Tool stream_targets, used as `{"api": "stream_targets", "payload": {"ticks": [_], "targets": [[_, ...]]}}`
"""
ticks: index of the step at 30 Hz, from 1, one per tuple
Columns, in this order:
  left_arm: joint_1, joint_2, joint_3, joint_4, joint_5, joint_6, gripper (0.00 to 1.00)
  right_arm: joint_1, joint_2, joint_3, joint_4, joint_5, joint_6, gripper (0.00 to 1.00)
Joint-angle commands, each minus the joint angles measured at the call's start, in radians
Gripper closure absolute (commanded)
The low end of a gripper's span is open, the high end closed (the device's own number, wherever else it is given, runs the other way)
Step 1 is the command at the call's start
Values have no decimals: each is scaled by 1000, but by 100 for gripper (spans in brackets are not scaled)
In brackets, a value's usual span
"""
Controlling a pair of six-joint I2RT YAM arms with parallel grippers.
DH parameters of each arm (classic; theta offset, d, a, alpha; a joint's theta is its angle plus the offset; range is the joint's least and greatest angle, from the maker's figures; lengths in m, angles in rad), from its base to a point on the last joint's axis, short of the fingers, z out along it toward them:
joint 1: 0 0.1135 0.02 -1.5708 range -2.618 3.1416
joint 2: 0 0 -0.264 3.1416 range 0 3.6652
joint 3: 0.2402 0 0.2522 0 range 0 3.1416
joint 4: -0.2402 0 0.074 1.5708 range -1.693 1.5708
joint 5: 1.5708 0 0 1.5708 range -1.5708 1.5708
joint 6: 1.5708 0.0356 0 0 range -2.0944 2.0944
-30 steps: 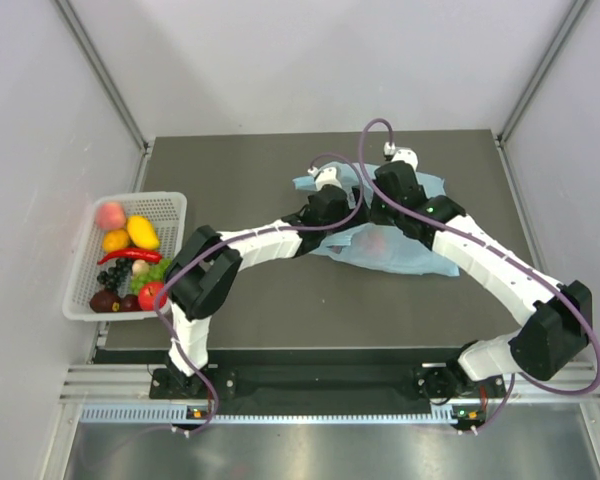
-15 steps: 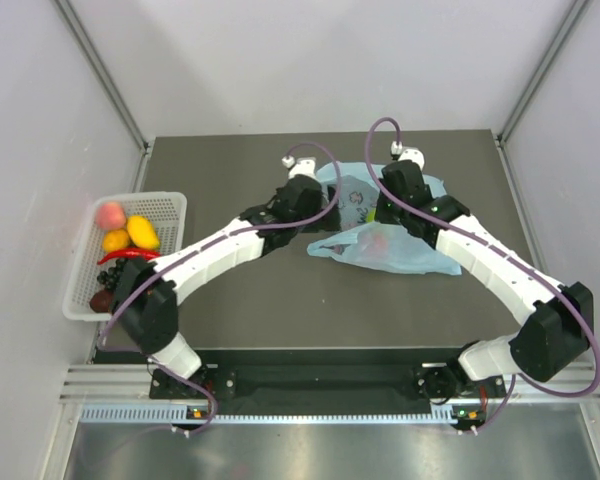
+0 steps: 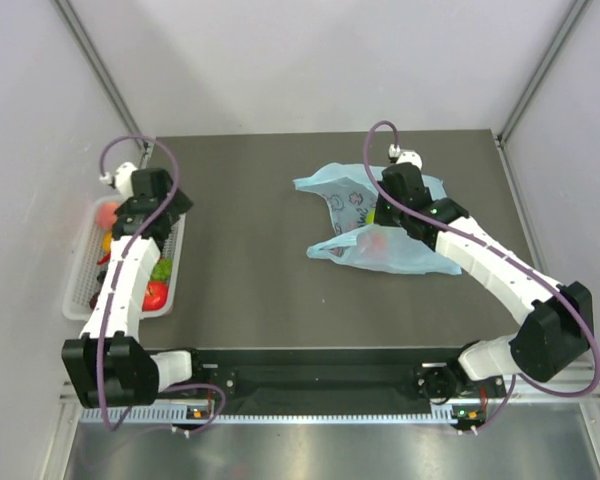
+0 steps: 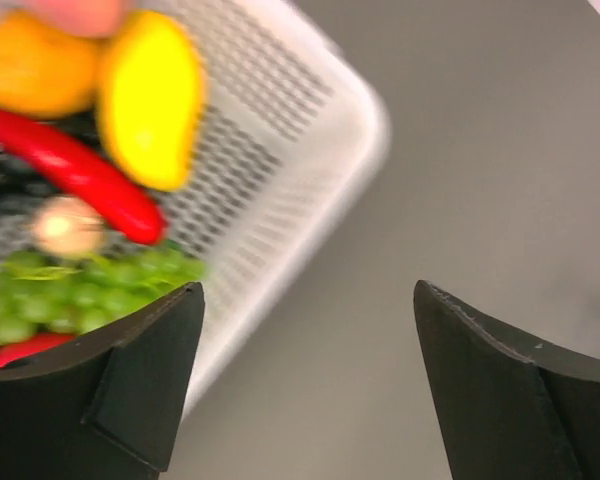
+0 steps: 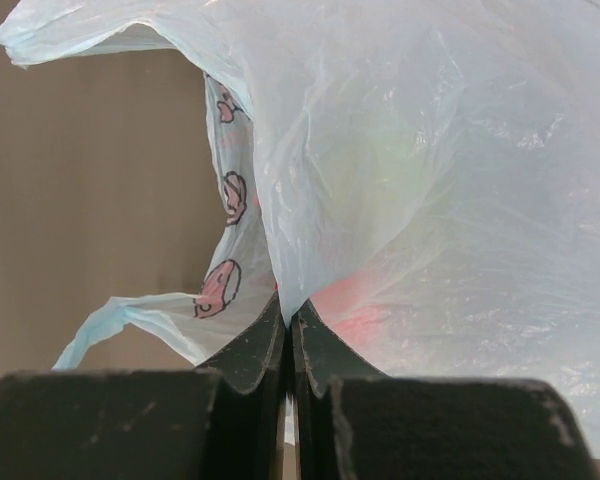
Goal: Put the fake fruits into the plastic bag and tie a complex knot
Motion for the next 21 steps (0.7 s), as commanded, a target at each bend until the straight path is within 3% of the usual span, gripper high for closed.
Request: {"api": "stream_targets", "payload": {"ticks": [1, 6, 10, 21], "targets": [[149, 35, 4, -29, 9, -36, 12, -13, -26, -6, 53, -21, -18, 100], [285, 134, 12, -40, -72, -81, 20, -13, -19, 2, 52, -33, -32, 100], [305, 214, 3, -26, -128, -122, 23, -13, -19, 5, 49, -34, -36, 100], [361, 407, -38, 101, -102, -176, 29, -14, -27, -3, 39, -25, -46, 100]]}}
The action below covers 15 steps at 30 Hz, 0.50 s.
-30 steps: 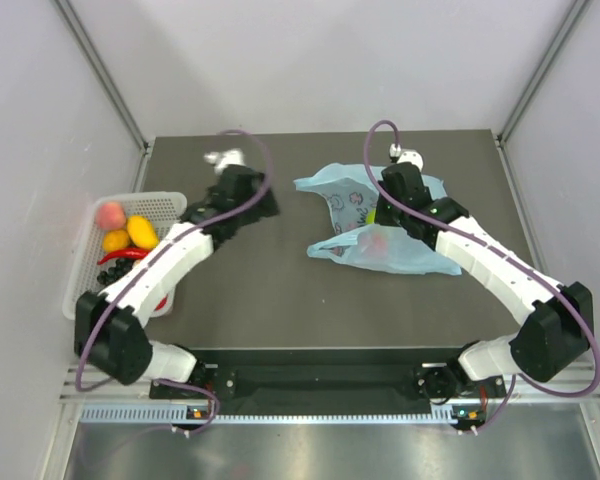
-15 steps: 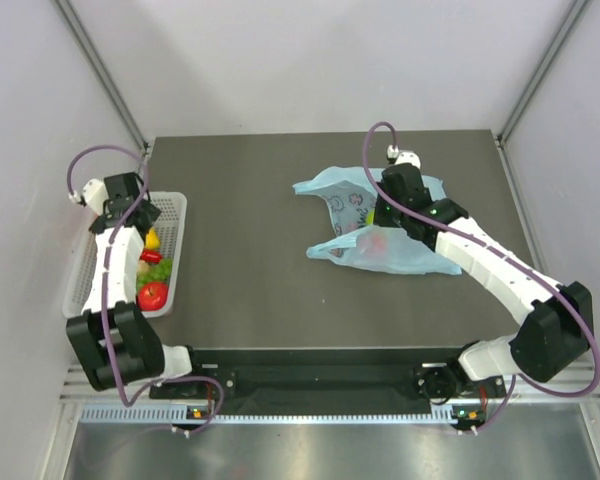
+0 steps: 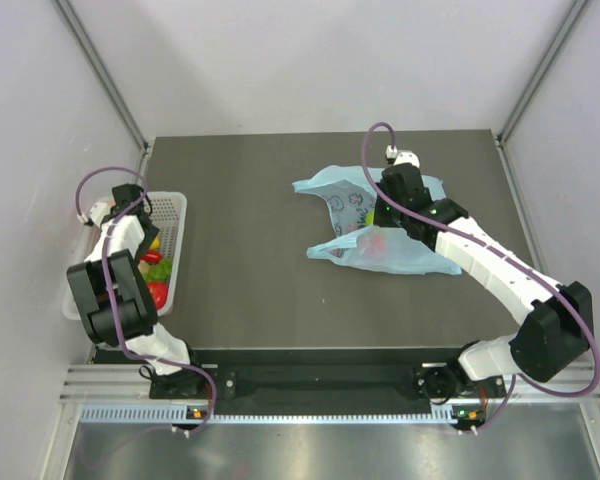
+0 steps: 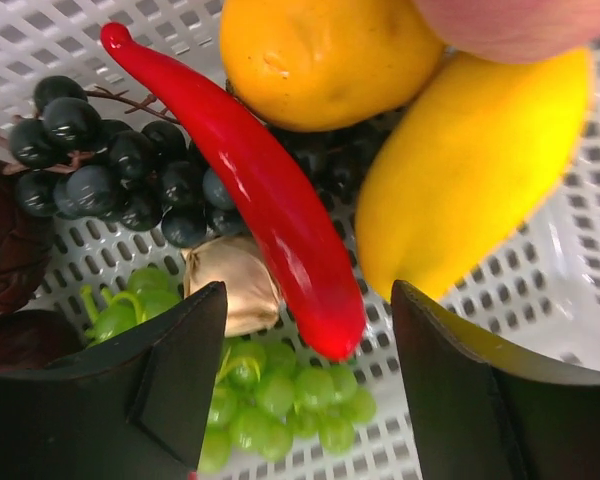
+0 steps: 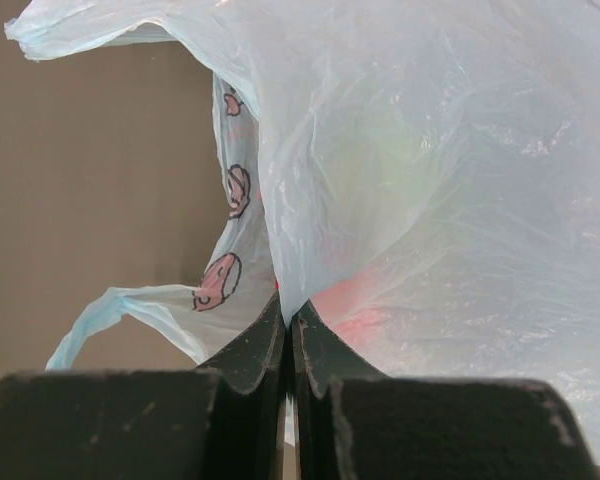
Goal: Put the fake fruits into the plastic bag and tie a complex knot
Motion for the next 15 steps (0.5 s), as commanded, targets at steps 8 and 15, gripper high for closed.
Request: {"api": "stream_targets", "payload": {"ticks": [8, 15], "targets": [[40, 116, -22, 139, 84, -37, 70, -16, -25, -1, 35, 13, -16, 100], [-1, -149, -155, 218, 141, -23, 80, -16, -19, 0, 35, 10, -13, 100]]}}
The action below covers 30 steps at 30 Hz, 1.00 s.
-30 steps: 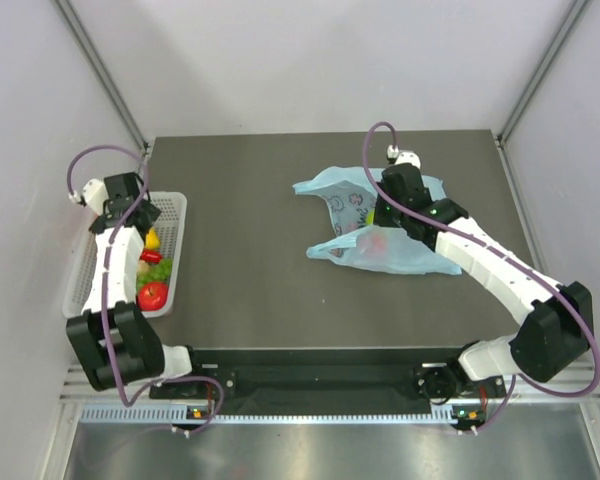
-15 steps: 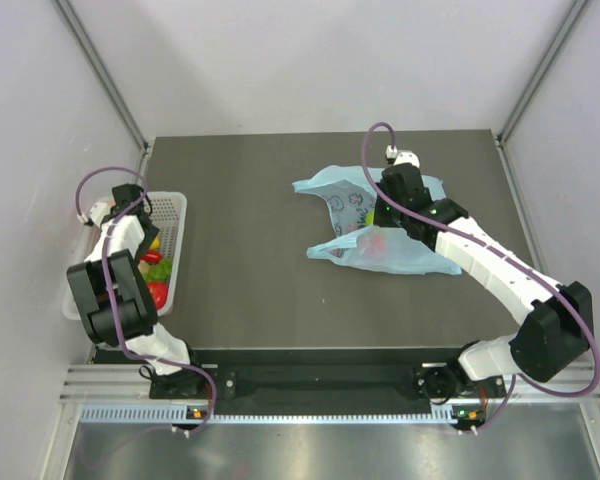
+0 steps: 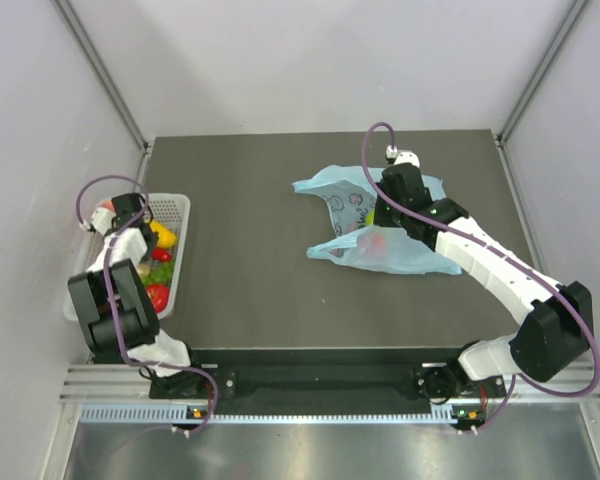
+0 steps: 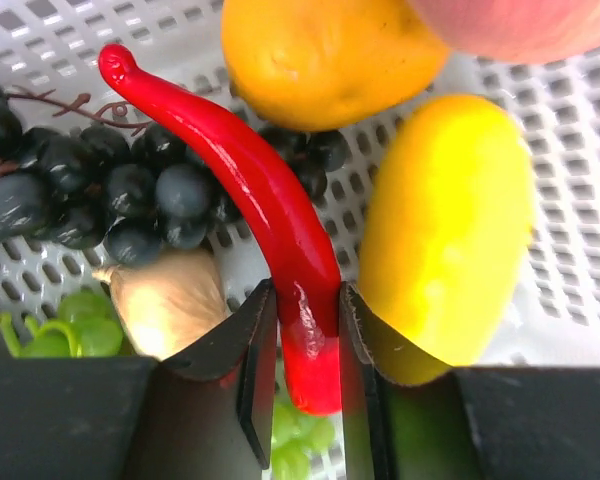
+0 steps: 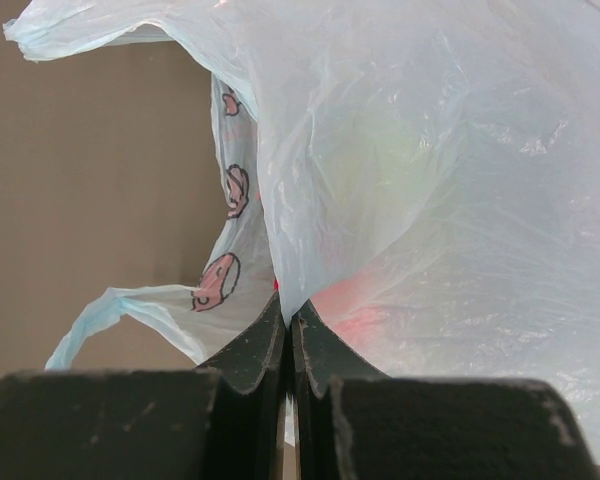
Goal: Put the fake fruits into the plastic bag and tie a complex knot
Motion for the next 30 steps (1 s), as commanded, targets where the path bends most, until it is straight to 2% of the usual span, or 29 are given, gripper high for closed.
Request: {"api": "stream_targets", "payload": {"ticks": [1, 7, 10, 13, 14, 18, 21, 24, 30], "targets": [[-20, -203, -56, 32, 36, 7, 80, -15, -22, 1, 36, 8, -11, 100], [-43, -393, -80, 46, 166, 27, 81, -16, -22, 1, 36, 14, -11, 100], [-100, -447, -94, 58, 236, 6, 82, -16, -21, 7, 38, 8, -7, 100], [-208, -475, -89, 79, 249, -12, 82, -15, -24, 10, 38, 3, -9, 100], [-279, -480, -86, 84, 246, -17, 83, -16, -25, 11, 38, 3, -11, 100], [-460, -486, -91, 189, 253, -68, 83, -16, -35, 11, 35, 2, -11, 100], [-593, -448, -79, 251, 246, -103, 84, -16, -42, 11, 32, -2, -7, 100], [-728, -362, -33, 277, 169, -105, 85, -16, -55, 13, 30, -12, -9, 100], [-966, -127, 53, 415, 83, -114, 86, -15, -68, 24, 13, -38, -12, 100]]}}
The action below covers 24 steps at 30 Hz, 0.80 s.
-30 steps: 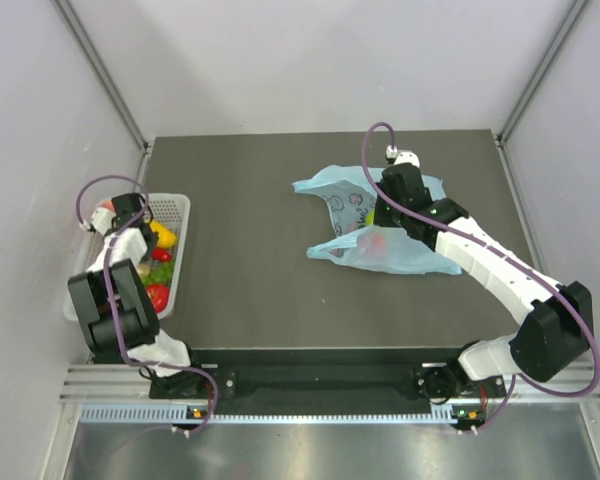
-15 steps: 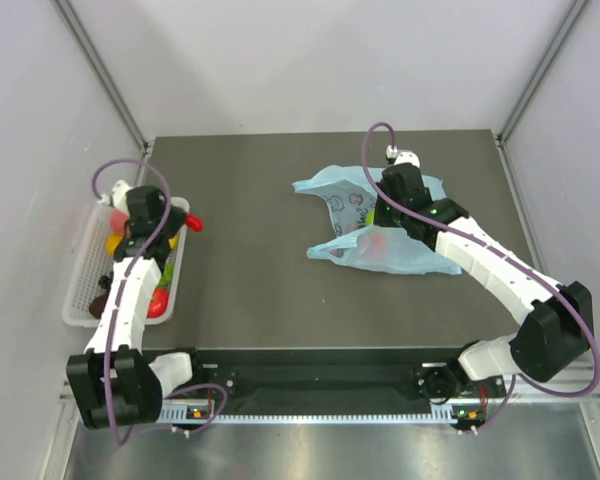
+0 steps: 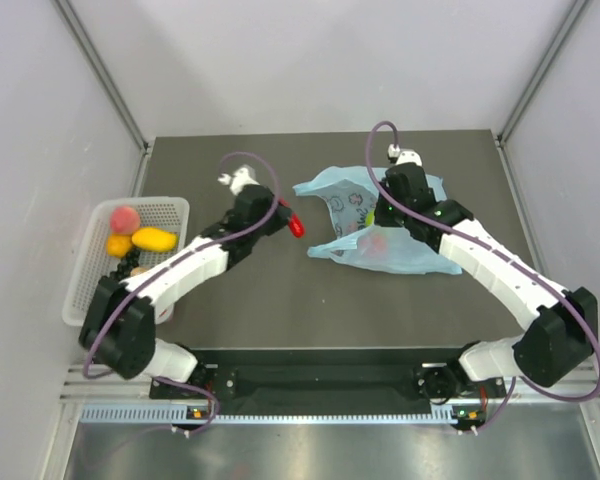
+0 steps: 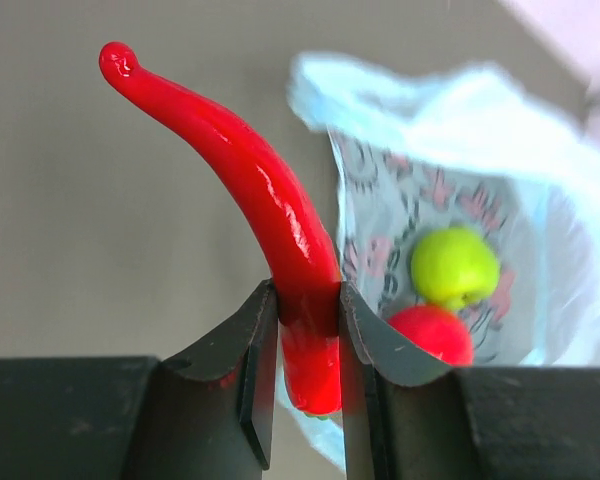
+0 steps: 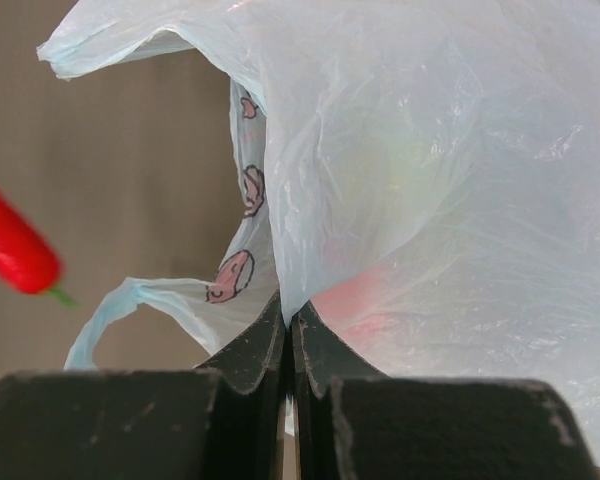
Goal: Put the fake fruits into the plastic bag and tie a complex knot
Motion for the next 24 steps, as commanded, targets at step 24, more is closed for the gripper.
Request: {"api": "stream_targets", "payload": {"ticks": [24], "targets": [[-368, 703, 542, 316, 166, 51, 89, -15, -53, 41, 6, 3, -24, 100]]}}
